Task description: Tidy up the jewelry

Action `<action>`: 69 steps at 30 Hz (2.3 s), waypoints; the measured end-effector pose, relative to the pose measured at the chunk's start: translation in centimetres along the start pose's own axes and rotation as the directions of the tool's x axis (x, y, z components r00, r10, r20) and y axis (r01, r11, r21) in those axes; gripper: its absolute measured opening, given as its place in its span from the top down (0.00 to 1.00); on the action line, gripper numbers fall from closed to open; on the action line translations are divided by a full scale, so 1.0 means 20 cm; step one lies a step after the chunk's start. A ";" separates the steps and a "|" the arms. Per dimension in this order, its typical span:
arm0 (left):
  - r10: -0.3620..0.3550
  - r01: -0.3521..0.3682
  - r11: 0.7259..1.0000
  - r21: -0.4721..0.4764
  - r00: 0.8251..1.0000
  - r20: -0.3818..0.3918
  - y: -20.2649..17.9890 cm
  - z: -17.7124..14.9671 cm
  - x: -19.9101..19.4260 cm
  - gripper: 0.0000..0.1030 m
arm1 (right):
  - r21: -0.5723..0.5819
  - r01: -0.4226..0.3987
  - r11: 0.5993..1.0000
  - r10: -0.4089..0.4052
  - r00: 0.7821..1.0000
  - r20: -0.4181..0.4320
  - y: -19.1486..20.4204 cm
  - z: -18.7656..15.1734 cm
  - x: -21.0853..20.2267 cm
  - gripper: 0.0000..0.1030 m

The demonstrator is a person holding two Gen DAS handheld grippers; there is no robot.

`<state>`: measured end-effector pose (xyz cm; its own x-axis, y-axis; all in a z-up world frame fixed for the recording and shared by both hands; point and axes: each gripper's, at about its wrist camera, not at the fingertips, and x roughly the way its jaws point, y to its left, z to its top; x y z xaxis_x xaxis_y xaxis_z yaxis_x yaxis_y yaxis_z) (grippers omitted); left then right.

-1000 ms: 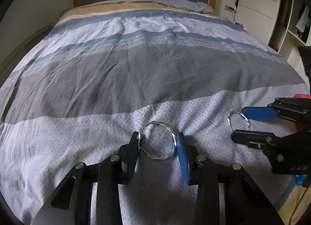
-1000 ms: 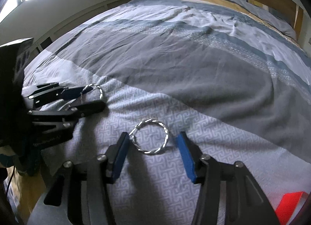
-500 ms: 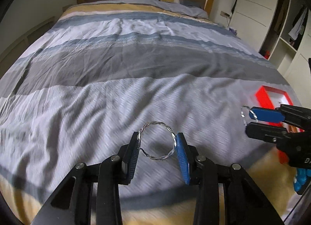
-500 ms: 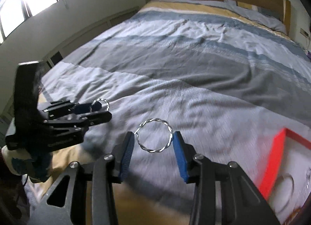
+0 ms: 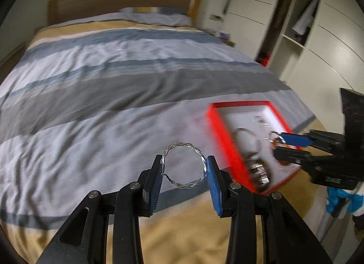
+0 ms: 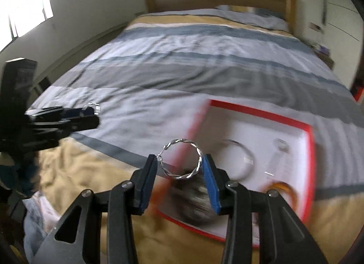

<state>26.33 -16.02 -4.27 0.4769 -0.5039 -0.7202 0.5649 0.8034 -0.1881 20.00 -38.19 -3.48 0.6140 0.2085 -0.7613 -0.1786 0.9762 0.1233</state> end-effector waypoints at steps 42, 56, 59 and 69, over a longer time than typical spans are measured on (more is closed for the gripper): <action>-0.005 0.015 0.990 0.140 0.998 -0.068 -0.53 0.06 0.63 0.44 | -0.045 0.214 0.976 -0.218 0.966 -0.141 -0.53 -0.08 0.28 0.58; 0.168 -0.172 0.980 0.096 0.985 0.047 -0.55 0.09 0.14 0.25 | 0.055 0.204 0.977 -0.201 0.978 -0.051 -0.38 -0.08 -0.10 0.55; 0.209 -0.214 0.974 0.074 0.976 0.067 -0.53 0.06 0.00 0.22 | 0.057 0.180 0.982 -0.178 0.983 -0.039 -0.27 -0.10 -0.17 0.54; 0.360 -0.361 0.932 -0.011 0.926 0.112 -0.47 -0.12 -0.49 0.17 | 0.064 0.120 0.991 -0.120 0.993 0.006 0.11 -0.17 -0.39 0.52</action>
<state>14.76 -17.78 2.99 0.7208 -0.2128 -0.6597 0.3466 0.9348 0.0772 12.27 -37.92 0.51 0.6355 0.0898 -0.7669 -0.0542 0.9959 0.0717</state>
